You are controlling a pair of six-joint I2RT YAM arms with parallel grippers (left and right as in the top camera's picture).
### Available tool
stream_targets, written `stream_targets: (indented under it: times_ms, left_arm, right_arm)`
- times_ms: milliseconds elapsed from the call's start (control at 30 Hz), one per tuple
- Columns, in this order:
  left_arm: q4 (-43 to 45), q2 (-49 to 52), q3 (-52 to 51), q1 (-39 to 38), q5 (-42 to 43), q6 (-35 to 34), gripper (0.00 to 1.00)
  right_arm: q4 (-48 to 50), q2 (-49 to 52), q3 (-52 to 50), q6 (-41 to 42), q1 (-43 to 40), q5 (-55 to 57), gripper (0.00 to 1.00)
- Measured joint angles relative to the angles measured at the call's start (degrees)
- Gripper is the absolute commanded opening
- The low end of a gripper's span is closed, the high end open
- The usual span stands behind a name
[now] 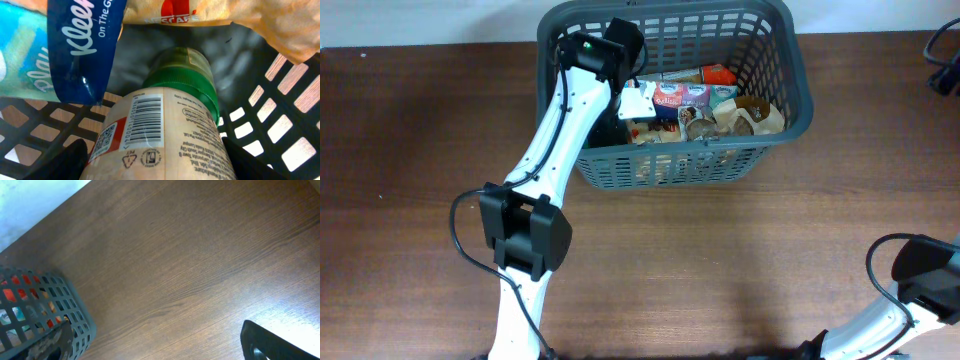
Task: Pack container
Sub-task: 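Place the second jar into the basket and withdraw the left arm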
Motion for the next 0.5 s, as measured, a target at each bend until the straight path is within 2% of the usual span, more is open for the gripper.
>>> stream_targets:
  times_ms: [33, 67, 100, 133, 200, 367, 433, 500]
  left_arm:
    - [0.0, 0.0, 0.0, 0.0, -0.3, 0.0, 0.69]
    - [0.0, 0.0, 0.0, 0.0, -0.4, 0.0, 0.78]
    - [0.0, 0.0, 0.0, 0.0, -0.5, 0.2, 0.94]
    - [0.0, 0.0, 0.0, 0.0, -0.9, -0.1, 0.99]
    - [0.5, 0.0, 0.0, 0.0, -1.2, -0.7, 0.99]
    - [3.7, -2.2, 2.2, 0.0, -1.5, -9.3, 0.99]
    - [4.3, -4.1, 5.9, 0.2, -1.4, -12.4, 0.99]
    - [5.0, -7.9, 14.2, 1.8, 0.5, -17.8, 0.99]
  right_arm:
    - [0.0, 0.0, 0.0, 0.0, 0.0, 0.0, 0.99]
    - [0.0, 0.0, 0.0, 0.0, 0.0, 0.0, 0.99]
    - [0.0, 0.0, 0.0, 0.0, 0.0, 0.0, 0.99]
    - [0.0, 0.0, 0.0, 0.0, 0.0, 0.0, 0.99]
    - [0.0, 0.0, 0.0, 0.0, 0.0, 0.0, 0.99]
    - [0.0, 0.0, 0.0, 0.0, 0.0, 0.0, 0.99]
    - [0.0, 0.0, 0.0, 0.0, 0.0, 0.0, 0.99]
    - [0.0, 0.0, 0.0, 0.0, 0.0, 0.0, 0.99]
